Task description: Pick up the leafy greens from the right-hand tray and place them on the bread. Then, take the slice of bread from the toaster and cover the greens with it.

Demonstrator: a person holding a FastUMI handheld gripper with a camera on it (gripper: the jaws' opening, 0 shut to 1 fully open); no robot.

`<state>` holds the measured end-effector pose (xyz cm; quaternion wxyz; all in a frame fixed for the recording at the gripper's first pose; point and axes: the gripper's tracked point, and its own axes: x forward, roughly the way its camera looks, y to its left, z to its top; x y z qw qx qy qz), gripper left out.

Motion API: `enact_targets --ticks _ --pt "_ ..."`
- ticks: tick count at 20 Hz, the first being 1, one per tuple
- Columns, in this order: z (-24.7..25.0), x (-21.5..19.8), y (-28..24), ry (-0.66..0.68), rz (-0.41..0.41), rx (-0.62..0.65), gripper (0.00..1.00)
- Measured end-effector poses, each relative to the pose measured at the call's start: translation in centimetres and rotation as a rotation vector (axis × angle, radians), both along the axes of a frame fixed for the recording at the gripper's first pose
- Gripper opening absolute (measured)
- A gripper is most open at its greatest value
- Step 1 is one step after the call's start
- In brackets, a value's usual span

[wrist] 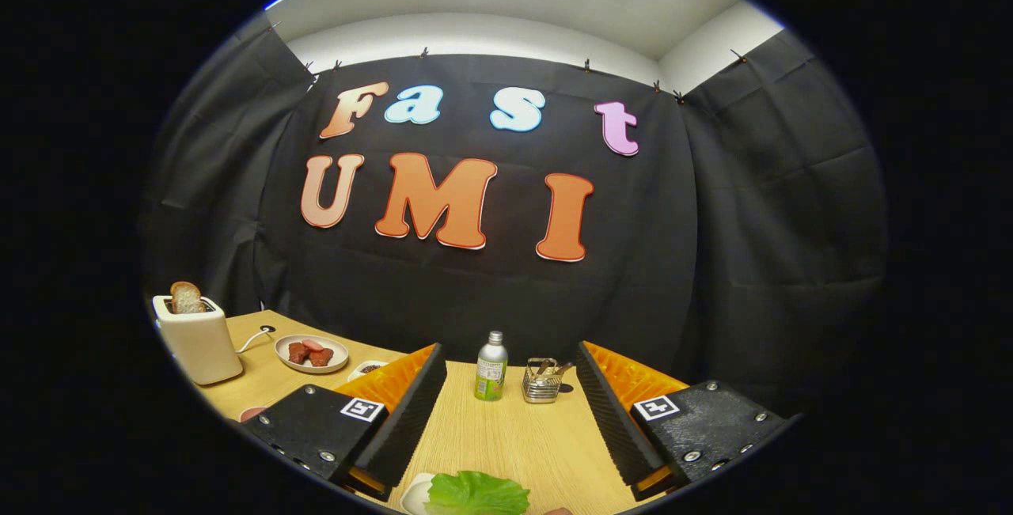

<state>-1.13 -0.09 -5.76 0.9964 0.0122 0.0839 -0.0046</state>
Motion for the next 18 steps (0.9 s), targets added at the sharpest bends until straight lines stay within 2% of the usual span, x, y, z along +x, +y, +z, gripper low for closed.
enact_targets --ticks 6,10,18 --pt "-3.3 -0.9 0.7 0.138 0.028 0.039 0.99" --pt "-5.8 -1.7 2.6 0.268 0.086 0.105 0.99" --pt "-10.6 -3.0 5.0 0.552 0.181 0.155 0.99"
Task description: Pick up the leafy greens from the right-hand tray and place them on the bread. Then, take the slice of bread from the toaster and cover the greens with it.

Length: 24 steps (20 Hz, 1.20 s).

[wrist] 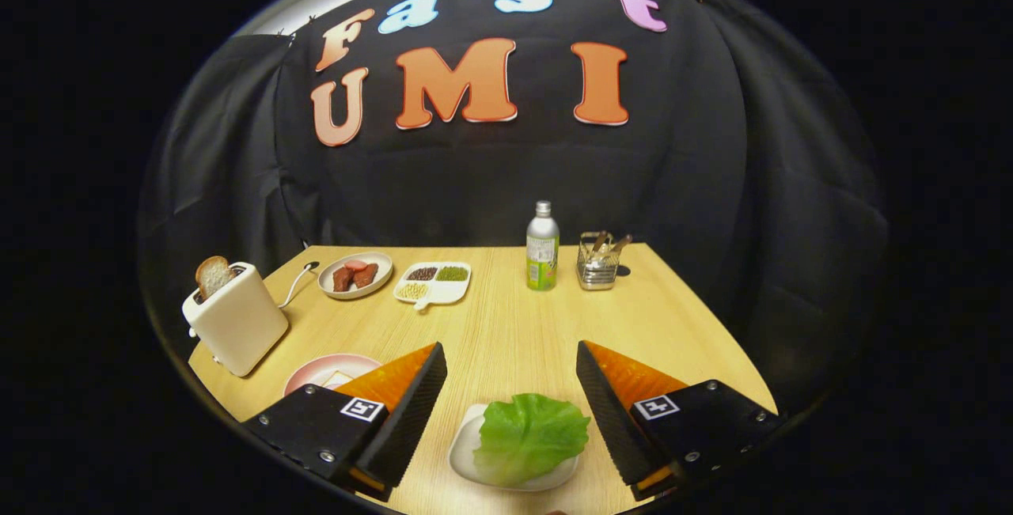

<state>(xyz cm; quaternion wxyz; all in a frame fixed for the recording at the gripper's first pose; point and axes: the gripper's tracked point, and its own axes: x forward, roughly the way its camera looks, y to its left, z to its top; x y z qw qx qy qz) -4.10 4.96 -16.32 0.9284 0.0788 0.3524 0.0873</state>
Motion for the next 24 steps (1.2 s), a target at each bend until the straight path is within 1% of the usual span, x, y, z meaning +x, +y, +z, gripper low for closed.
enact_targets --ticks 4,7,11,21,24 --pt "-3.1 -1.4 1.6 0.144 0.070 0.012 0.98" --pt "-5.8 -2.2 1.7 0.256 0.078 -0.008 0.99" --pt "-8.3 -3.4 1.7 0.369 0.109 -0.035 0.97" --pt "-13.7 -6.2 1.1 0.583 0.091 -0.105 0.96" --pt "-14.6 -6.2 0.9 0.605 0.049 -0.092 0.92"
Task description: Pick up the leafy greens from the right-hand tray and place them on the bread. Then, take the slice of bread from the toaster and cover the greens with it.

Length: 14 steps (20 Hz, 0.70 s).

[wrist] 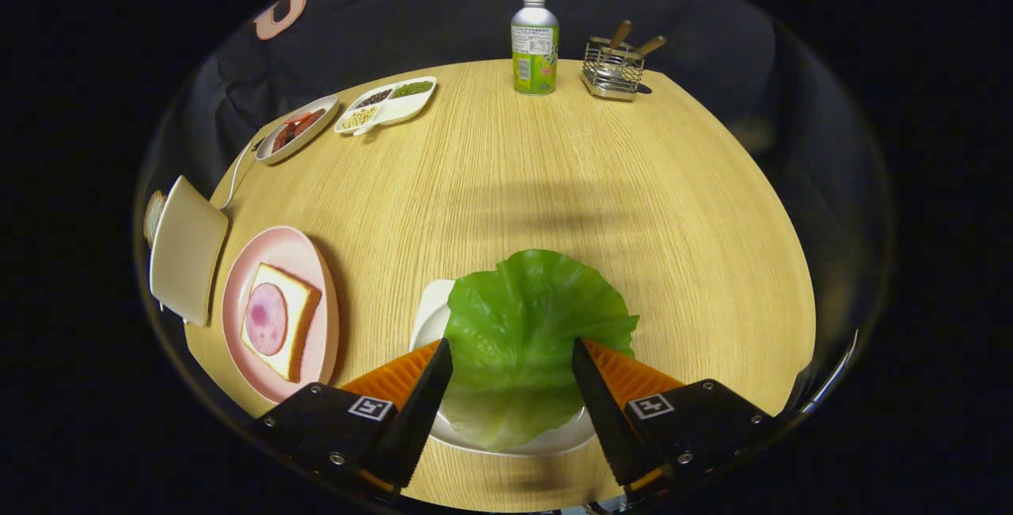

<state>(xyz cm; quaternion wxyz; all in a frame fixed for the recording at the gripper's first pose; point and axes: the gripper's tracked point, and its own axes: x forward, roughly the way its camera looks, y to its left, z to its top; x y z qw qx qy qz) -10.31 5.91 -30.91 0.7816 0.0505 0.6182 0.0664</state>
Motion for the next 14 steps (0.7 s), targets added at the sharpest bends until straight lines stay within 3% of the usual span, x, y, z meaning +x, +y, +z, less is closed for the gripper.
enact_targets --ticks 4,7,10,13,14 --pt "-0.67 -0.29 -0.23 0.027 -0.027 -0.039 0.86" --pt "-0.53 -0.27 0.13 0.032 -0.046 -0.052 0.76" --pt "-0.50 -0.17 0.59 0.021 -0.030 -0.051 0.61" --pt "-0.52 0.02 0.45 0.010 -0.034 -0.053 0.26" --pt "-0.42 0.12 0.19 0.009 -0.052 -0.045 0.20"
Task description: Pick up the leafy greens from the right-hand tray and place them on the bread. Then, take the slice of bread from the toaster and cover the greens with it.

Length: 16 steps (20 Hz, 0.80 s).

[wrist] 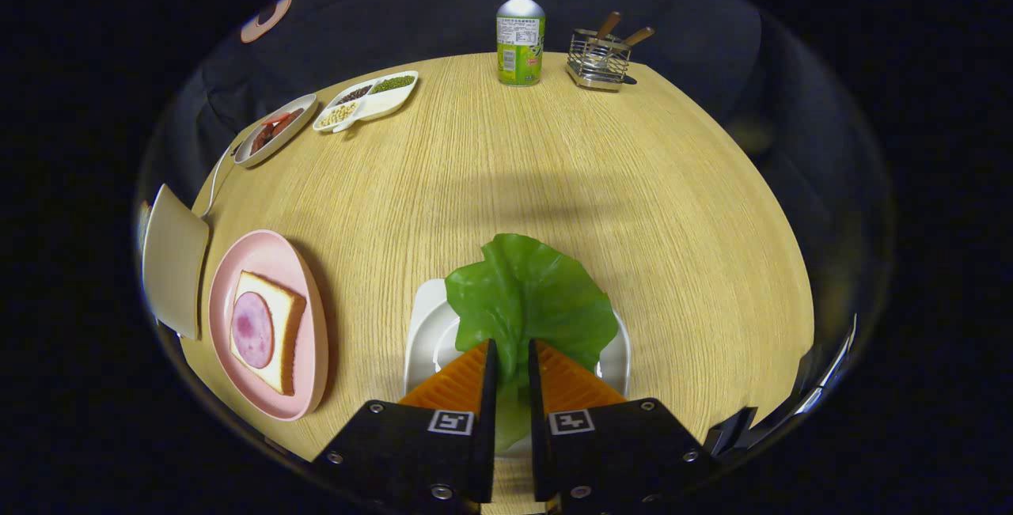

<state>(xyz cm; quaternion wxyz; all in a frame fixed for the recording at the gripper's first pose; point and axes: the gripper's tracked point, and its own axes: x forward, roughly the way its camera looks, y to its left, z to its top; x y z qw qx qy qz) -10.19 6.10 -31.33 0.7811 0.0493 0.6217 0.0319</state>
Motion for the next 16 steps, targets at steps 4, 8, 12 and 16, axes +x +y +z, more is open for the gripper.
enact_targets --ticks 4,8,12,16 --pt "1.3 0.3 0.6 0.005 -0.081 0.107 0.03" --pt "4.0 1.2 1.7 -0.069 -0.064 0.166 0.03" --pt "6.9 2.1 4.6 -0.158 -0.003 0.222 0.03" --pt "9.4 2.6 8.0 -0.220 0.060 0.278 0.03"
